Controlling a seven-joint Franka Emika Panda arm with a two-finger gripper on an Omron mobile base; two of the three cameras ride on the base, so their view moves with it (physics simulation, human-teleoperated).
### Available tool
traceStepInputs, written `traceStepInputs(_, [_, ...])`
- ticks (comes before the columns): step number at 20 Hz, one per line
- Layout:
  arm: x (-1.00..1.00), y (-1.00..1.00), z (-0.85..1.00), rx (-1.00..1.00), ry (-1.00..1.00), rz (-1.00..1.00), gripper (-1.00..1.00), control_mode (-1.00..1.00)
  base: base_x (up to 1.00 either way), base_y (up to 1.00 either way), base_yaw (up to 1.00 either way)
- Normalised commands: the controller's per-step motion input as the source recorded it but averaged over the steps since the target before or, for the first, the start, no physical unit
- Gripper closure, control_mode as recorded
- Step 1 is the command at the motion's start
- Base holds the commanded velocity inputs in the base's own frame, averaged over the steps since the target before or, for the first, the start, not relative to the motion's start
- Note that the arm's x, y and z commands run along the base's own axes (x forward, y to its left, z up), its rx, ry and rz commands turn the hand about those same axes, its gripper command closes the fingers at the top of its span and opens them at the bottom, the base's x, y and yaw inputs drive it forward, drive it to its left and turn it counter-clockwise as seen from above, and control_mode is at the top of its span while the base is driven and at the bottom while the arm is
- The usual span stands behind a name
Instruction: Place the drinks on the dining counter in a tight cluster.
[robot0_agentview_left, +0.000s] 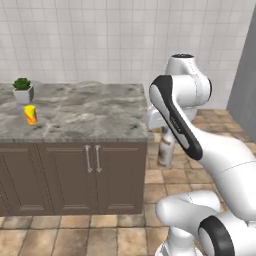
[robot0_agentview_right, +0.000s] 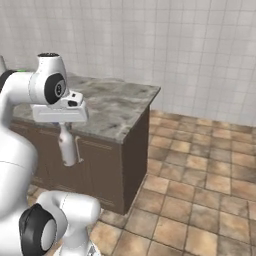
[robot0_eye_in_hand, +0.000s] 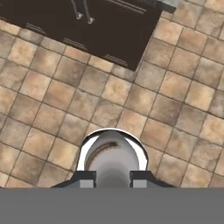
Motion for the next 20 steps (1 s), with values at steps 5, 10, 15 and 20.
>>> traceStepInputs(5, [0.0, 0.0, 0.0, 0.0, 0.0, 0.0, 1.0, 1.0, 0.36, 0.52, 0.0])
traceStepInputs(10, [0.0, 0.0, 0.0, 0.0, 0.0, 0.0, 1.0, 1.0, 0.69, 0.88, -0.11])
traceStepInputs(15, [0.0, 0.0, 0.0, 0.0, 0.0, 0.0, 1.0, 1.0, 0.94, 0.66, -0.25])
traceStepInputs(20, [0.0, 0.0, 0.0, 0.0, 0.0, 0.0, 1.0, 1.0, 0.92, 0.19, -0.35])
